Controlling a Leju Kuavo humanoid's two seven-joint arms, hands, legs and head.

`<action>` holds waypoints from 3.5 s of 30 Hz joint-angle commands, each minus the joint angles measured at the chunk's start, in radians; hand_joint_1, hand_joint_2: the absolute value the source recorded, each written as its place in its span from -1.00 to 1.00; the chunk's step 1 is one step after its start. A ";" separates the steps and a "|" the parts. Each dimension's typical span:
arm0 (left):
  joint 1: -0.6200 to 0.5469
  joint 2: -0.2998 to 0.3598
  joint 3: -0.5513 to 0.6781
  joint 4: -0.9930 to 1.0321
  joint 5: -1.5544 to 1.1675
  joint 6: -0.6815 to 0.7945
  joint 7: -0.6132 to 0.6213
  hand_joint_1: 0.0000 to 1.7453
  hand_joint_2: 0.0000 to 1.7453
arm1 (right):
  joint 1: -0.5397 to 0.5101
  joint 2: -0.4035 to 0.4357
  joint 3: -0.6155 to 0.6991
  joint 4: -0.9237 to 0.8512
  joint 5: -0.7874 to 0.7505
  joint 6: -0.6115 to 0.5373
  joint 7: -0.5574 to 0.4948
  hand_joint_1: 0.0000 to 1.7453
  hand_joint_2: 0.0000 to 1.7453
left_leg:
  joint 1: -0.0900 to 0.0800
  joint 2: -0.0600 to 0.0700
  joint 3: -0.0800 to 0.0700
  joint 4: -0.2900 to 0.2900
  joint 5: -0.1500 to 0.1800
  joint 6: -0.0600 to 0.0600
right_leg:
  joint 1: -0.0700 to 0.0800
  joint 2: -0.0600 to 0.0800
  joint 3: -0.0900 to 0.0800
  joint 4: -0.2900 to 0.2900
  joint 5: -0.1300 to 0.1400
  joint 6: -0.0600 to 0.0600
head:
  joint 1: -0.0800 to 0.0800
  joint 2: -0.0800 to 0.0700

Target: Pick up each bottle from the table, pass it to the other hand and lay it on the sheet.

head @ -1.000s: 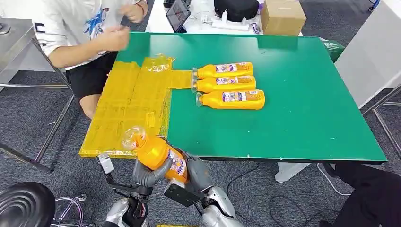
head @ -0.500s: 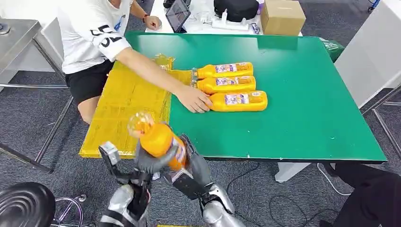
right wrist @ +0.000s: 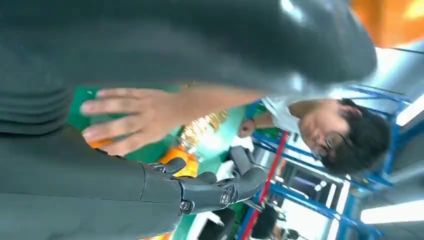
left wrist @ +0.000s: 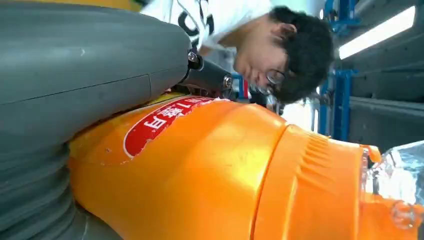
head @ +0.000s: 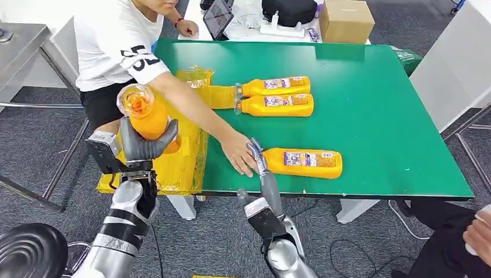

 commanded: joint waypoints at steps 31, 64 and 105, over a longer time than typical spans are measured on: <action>-0.223 0.238 -0.091 0.775 -1.042 0.093 0.142 1.00 1.00 | 0.008 0.012 -0.160 -0.210 -0.354 -0.014 -0.052 -1.00 -1.00 | 0.001 0.004 0.006 -0.001 -0.001 -0.001 | 0.001 0.004 0.006 -0.001 -0.001 -0.001 | 0.000 0.000; -0.151 0.199 0.076 0.689 -0.704 -0.305 0.005 -1.00 -1.00 | -0.028 0.047 -0.184 -0.074 -0.363 0.057 -0.014 -1.00 -1.00 | 0.001 0.002 0.014 -0.002 0.000 -0.001 | 0.001 0.003 0.014 -0.001 0.000 -0.002 | 0.000 0.000; 0.230 -0.051 0.040 0.048 -0.127 -0.003 -0.055 -1.00 1.00 | -0.380 -0.430 -0.273 0.299 0.359 0.301 0.478 -1.00 1.00 | -0.005 0.000 0.007 0.000 0.001 0.001 | -0.004 0.001 0.008 -0.002 0.002 0.004 | 0.001 0.000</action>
